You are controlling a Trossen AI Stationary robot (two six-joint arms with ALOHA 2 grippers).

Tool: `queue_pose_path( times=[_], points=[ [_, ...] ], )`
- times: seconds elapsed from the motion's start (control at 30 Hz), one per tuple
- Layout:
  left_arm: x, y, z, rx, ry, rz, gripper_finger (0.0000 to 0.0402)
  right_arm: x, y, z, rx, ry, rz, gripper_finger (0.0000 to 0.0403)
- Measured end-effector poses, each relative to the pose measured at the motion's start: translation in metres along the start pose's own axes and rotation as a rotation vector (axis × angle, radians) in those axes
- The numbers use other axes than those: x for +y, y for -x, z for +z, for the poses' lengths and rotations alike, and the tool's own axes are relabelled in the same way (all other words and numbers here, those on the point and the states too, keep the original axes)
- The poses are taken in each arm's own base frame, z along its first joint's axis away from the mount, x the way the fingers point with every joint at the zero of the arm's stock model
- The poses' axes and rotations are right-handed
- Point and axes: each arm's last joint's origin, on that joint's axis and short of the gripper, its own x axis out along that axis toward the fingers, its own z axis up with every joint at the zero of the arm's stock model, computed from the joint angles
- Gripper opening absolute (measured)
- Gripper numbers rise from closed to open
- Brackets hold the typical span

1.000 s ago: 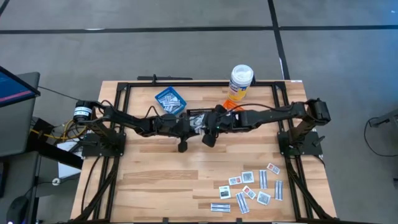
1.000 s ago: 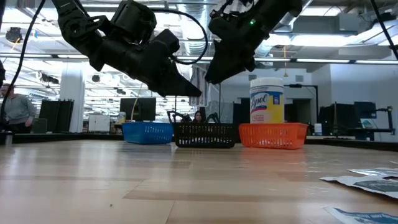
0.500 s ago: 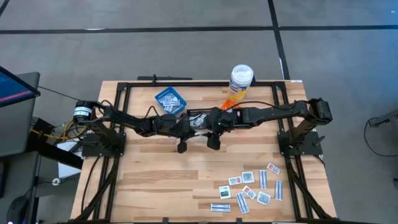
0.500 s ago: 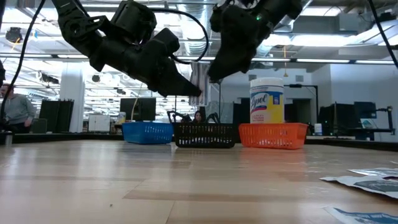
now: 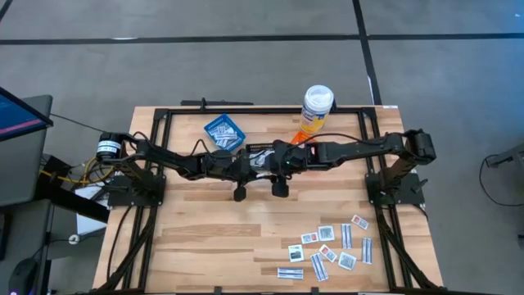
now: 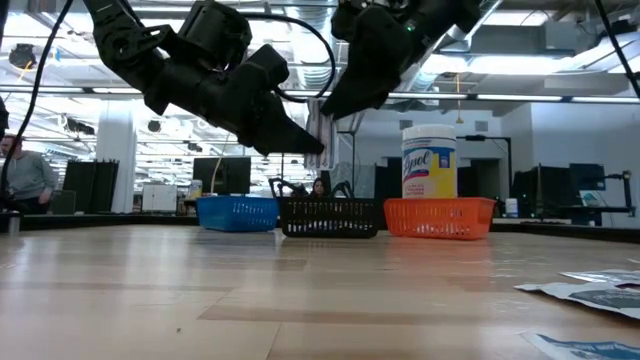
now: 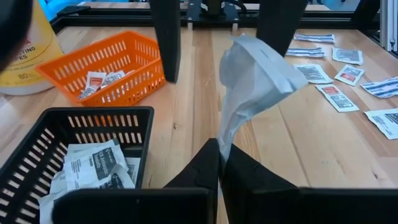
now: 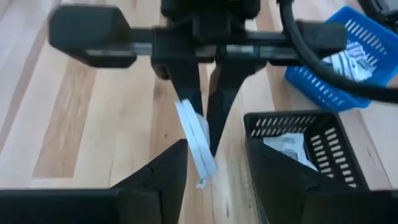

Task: Pick & Place First Aid Supplies
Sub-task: Put the bandage into the blue container

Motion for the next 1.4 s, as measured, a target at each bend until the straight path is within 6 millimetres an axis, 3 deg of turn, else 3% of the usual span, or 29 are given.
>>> queue_pose_path(
  times=[0.2, 0.43, 0.5, 0.83, 1.13, 1.27, 1.4],
  points=[
    [0.000, 0.000, 0.001, -0.011, -0.001, 0.001, 0.0008, -0.002, -0.001, 0.002, -0.019, -0.004, -0.004, 0.0153],
    [0.000, 0.000, 0.001, -0.010, 0.000, 0.005, 0.0010, -0.003, -0.001, 0.001, -0.015, -0.007, -0.006, 0.0027],
    [0.000, 0.000, 0.001, -0.006, 0.000, 0.005, 0.0010, -0.003, -0.001, -0.001, 0.005, -0.005, -0.005, 0.0010],
    [0.002, 0.000, 0.000, 0.002, 0.008, 0.061, 0.0008, -0.004, 0.000, -0.008, 0.082, -0.018, -0.057, 0.0005],
    [0.014, 0.005, -0.002, 0.054, 0.065, 0.114, 0.0008, -0.008, 0.002, -0.018, 0.185, -0.037, -0.215, 0.0071],
    [0.034, 0.027, 0.006, 0.115, 0.080, 0.283, 0.0007, -0.009, 0.004, -0.026, 0.251, -0.144, -0.281, 0.0098],
    [0.068, 0.065, 0.015, 0.170, 0.137, 0.459, 0.0007, -0.009, 0.005, -0.029, 0.270, -0.223, -0.294, 0.0114]
  ],
)
